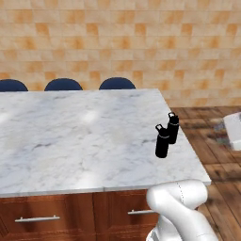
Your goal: Pick the water bottle, water bottle, bottled drink from the counter and place them in the open cabinet.
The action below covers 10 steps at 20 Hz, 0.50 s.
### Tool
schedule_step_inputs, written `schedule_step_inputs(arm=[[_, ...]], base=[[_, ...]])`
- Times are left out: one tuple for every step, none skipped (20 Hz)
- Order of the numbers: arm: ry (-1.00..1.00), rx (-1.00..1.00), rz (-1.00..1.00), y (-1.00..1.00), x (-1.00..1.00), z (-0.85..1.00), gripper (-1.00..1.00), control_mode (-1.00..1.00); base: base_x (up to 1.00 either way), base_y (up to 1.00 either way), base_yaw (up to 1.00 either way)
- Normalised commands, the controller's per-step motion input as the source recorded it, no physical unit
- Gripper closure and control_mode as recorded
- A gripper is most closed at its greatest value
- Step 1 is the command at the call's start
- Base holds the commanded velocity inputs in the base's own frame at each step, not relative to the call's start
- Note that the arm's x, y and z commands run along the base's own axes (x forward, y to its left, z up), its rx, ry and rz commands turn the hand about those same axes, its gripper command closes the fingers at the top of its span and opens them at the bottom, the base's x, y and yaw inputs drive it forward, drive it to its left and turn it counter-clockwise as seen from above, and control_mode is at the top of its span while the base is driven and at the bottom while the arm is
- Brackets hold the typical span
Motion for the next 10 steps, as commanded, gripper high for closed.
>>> schedule_step_inputs(arm=[[-0.23, 0.00, 0.23, -0.10, 0.00, -0.47, -1.00, -1.00], [-0.26, 0.00, 0.23, -0.03, 0.00, -0.47, -1.00, -1.00], [-0.29, 0.00, 0.21, 0.00, 0.07, -0.50, -1.00, -1.00], [-0.29, 0.00, 0.18, 0.00, 0.14, -0.46, -1.00, -1.00], [-0.31, 0.00, 0.19, 0.03, 0.15, -0.45, -1.00, -1.00], [-0.31, 0.00, 0.14, 0.07, 0.14, -0.44, -1.00, -1.00], [-0.30, 0.00, 0.11, 0.06, 0.16, -0.40, -1.00, -1.00], [-0.24, 0.00, 0.02, 0.13, 0.24, -0.34, -1.00, -1.00], [-0.18, 0.00, 0.00, 0.08, 0.33, -0.23, -1.00, -1.00], [-0.09, 0.00, 0.00, 0.00, 0.42, -0.16, -1.00, -1.00]], base=[[0.00, 0.00, 0.00], [0.00, 0.00, 0.00], [0.00, 0.00, 0.00], [0.00, 0.00, 0.00], [0.00, 0.00, 0.00], [0.00, 0.00, 0.00], [0.00, 0.00, 0.00], [0.00, 0.00, 0.00], [0.00, 0.00, 0.00], [0.00, 0.00, 0.00]])
